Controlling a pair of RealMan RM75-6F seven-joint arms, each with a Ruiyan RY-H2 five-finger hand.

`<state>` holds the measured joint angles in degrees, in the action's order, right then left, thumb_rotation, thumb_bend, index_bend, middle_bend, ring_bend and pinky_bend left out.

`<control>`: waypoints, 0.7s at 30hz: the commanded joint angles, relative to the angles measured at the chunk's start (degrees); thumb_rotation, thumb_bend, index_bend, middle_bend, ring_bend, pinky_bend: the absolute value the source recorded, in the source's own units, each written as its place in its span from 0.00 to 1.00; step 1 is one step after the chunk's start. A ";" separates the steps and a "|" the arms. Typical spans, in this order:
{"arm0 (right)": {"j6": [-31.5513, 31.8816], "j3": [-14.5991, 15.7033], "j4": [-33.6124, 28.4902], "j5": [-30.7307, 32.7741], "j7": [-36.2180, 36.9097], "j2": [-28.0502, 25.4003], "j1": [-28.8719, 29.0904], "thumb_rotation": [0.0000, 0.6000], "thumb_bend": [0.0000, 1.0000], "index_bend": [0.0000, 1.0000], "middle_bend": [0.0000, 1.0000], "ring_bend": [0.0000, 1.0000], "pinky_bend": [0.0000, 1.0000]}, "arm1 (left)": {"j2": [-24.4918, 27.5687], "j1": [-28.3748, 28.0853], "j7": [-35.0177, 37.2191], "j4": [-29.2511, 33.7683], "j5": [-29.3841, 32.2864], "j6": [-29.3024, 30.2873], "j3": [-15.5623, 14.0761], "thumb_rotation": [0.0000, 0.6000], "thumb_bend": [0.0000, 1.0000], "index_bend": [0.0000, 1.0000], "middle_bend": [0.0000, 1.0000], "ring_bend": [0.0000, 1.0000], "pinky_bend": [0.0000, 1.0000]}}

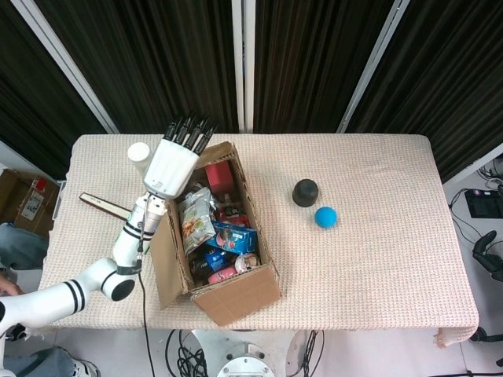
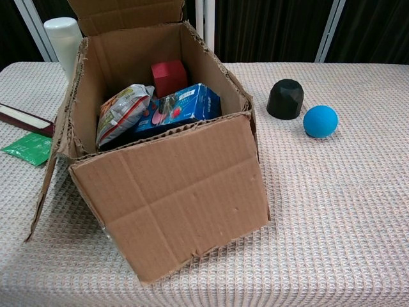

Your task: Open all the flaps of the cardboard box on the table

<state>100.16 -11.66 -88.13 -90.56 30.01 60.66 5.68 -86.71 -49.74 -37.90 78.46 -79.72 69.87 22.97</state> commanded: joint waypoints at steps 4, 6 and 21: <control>0.10 -0.01 -0.58 -0.32 -0.37 -0.28 0.03 1.00 0.78 0.00 0.00 0.00 0.00 | -1.79 -3.81 2.65 -8.75 0.96 -0.70 1.94 1.00 0.03 0.04 0.09 0.07 0.20; 0.56 0.00 -0.93 -0.59 -0.66 -0.46 -0.16 1.00 0.78 0.00 0.00 0.00 0.00 | -3.46 -5.66 4.00 -13.59 2.14 -2.02 2.55 1.00 0.03 0.04 0.09 0.07 0.20; 0.81 0.20 1.19 0.10 1.21 -0.78 -0.99 1.00 0.78 0.00 0.00 0.00 0.00 | -13.21 -13.15 12.53 -40.18 4.02 -5.51 0.68 1.00 0.03 0.02 0.04 0.07 0.19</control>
<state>100.95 -11.45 -86.91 -90.45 31.24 59.89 4.69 -99.00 -62.29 -26.52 39.20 -75.94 64.61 24.33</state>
